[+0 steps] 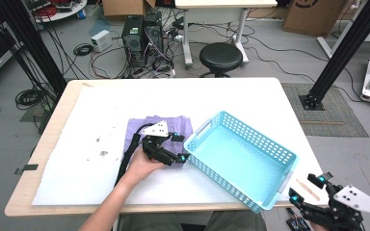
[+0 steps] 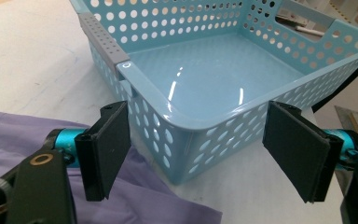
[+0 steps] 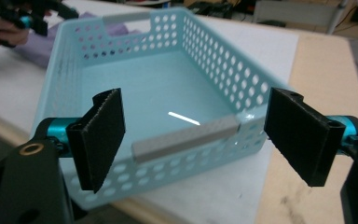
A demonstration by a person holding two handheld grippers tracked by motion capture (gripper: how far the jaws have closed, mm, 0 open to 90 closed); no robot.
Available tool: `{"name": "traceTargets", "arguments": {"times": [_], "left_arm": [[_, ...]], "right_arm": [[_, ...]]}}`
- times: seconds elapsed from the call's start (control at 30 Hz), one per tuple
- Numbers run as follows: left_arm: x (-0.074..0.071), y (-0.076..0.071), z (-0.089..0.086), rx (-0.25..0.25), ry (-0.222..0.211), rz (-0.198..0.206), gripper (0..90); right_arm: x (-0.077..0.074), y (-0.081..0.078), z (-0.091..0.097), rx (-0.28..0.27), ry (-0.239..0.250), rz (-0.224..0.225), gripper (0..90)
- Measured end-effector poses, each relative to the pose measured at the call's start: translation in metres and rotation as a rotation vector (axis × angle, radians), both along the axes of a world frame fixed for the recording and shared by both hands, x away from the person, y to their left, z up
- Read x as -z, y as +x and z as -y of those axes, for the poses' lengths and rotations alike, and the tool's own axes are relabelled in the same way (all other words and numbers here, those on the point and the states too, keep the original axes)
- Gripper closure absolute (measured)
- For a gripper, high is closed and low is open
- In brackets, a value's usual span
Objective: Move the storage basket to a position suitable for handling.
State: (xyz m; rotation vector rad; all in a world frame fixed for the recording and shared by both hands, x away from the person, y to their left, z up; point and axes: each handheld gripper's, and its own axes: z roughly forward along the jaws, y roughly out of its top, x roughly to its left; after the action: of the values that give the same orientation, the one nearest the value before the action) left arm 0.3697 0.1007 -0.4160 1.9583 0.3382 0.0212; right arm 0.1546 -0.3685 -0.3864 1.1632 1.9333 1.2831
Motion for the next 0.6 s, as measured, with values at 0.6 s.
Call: {"name": "traceTargets", "arguments": {"times": [0.6], "left_arm": [[0.013, 0.004, 0.019, 0.027, 0.042, -0.014, 23.8]], "right_arm": [[0.042, 0.018, -0.011, -0.173, -0.040, -0.163, 25.0]]}}
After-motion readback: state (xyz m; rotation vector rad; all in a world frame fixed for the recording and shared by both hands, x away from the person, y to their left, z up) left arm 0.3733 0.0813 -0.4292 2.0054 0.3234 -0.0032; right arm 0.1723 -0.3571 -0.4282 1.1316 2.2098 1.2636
